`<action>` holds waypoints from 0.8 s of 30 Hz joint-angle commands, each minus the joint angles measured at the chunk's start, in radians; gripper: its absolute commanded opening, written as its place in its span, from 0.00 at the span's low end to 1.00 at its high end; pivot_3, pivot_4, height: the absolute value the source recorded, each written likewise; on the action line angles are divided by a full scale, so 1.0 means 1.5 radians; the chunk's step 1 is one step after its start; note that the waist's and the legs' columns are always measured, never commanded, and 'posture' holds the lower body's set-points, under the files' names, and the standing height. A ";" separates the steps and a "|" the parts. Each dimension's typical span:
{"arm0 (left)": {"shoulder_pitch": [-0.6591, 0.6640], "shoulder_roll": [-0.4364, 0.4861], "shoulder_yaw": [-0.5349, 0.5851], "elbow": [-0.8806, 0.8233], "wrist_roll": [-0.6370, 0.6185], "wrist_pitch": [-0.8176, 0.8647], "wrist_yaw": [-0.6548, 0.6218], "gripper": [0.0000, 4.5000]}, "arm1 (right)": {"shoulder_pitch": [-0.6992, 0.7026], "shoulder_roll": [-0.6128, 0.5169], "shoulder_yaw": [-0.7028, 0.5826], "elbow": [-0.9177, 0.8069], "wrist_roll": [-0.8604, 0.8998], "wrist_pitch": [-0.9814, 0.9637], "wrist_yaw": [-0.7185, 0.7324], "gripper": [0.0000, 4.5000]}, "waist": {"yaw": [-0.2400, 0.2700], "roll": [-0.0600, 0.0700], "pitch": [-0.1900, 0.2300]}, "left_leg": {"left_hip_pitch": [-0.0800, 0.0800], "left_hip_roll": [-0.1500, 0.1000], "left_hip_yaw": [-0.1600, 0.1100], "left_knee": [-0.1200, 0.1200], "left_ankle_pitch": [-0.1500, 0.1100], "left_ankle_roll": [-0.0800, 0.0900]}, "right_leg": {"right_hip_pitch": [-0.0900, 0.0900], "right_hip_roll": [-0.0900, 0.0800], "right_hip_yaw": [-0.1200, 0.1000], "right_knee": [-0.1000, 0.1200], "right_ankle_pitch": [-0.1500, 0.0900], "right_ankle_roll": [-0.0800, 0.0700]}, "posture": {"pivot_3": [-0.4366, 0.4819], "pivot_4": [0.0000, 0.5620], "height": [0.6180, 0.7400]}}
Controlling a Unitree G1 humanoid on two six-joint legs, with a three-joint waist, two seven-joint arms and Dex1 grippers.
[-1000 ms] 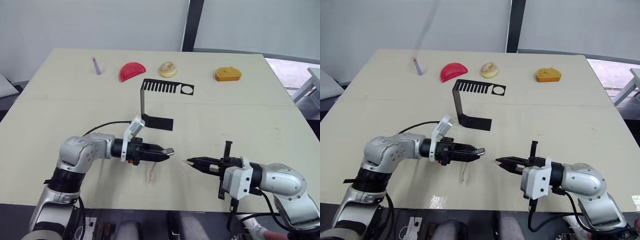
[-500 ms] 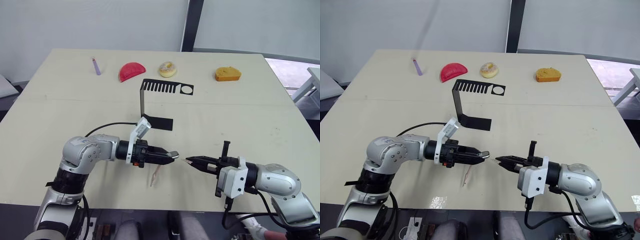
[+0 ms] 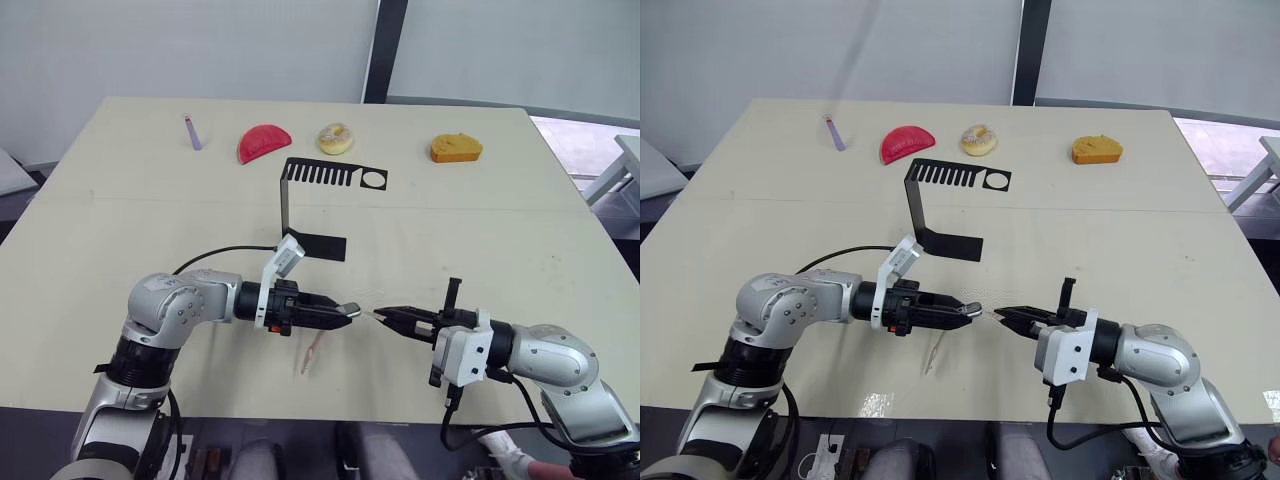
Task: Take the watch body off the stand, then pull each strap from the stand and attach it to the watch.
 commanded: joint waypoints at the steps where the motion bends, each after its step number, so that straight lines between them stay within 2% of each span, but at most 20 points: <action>1: -0.008 -0.004 0.018 -0.017 -0.018 0.002 0.006 0.36 | -0.006 0.002 0.003 -0.005 0.008 -0.008 -0.013 0.00 | 0.000 0.000 0.000 | 0.000 0.000 0.000 0.000 0.000 0.000 | 0.000 0.000 0.000 0.000 0.000 0.000 | 0.48 0.27 1.00; 24: -0.007 -0.013 0.024 -0.025 -0.029 0.019 0.034 0.36 | -0.026 0.004 0.015 0.014 0.007 -0.011 -0.021 0.00 | 0.000 0.000 0.000 | 0.000 0.000 0.000 0.000 0.000 0.000 | 0.000 0.000 0.000 0.000 0.000 0.000 | 0.48 0.27 1.00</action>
